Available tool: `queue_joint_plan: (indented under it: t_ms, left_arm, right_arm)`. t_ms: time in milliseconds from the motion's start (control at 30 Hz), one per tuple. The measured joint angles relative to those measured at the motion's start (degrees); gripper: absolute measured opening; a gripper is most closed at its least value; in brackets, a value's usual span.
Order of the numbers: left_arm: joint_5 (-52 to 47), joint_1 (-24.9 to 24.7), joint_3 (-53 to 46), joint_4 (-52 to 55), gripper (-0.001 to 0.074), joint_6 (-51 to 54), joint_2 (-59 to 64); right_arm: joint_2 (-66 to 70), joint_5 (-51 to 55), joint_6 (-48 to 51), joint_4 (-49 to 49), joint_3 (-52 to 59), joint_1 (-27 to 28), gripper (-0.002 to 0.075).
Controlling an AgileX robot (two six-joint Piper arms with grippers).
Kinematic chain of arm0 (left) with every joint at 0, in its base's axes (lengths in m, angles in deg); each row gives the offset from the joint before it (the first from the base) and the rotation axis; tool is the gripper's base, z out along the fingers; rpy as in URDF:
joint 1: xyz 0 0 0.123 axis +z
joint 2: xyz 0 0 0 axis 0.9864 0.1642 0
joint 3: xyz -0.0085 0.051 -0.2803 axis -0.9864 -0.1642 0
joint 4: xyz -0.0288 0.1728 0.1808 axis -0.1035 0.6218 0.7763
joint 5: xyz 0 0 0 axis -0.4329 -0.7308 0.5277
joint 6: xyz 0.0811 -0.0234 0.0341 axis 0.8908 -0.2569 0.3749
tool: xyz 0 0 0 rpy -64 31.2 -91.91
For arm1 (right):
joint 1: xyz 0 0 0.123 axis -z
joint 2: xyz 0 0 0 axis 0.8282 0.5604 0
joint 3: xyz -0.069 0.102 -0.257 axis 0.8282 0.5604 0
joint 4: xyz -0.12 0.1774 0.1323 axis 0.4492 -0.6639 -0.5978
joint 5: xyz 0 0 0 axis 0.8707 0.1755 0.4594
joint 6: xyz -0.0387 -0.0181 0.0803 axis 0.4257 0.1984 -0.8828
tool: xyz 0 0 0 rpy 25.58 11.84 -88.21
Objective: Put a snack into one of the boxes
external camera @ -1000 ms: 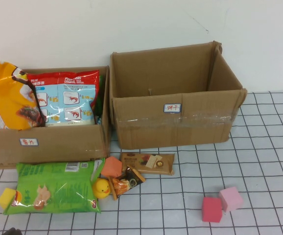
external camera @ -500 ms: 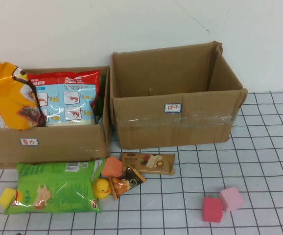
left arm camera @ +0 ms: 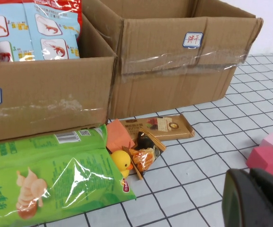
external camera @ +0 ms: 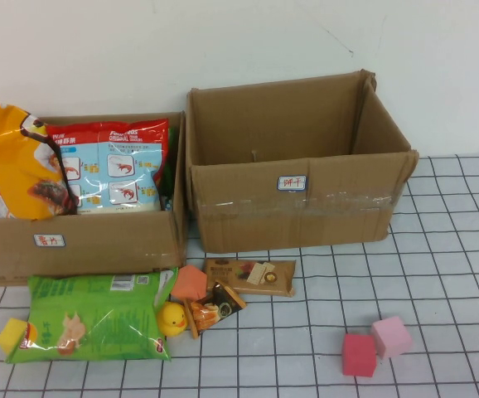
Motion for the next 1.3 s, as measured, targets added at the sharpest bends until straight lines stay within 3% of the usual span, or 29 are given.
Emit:
queue_joint_plan:
  t_ms: [267,533,1300]
  left_arm:
    - [0.0,0.0,0.0,0.0,-0.0001,0.0,0.0]
    - [-0.1,0.0,0.0,0.1,-0.0001,0.0,0.0]
    - [-0.1,0.0,0.0,0.1,-0.0001,0.0,0.0]
  right_arm:
    - [-2.2,2.4,-4.8,0.6,6.7,1.2,0.0000]
    - [-2.2,3.5,5.3,0.8,6.8,1.2,0.0000]
    - [-2.2,3.6,3.9,0.3,6.8,1.2,0.0000]
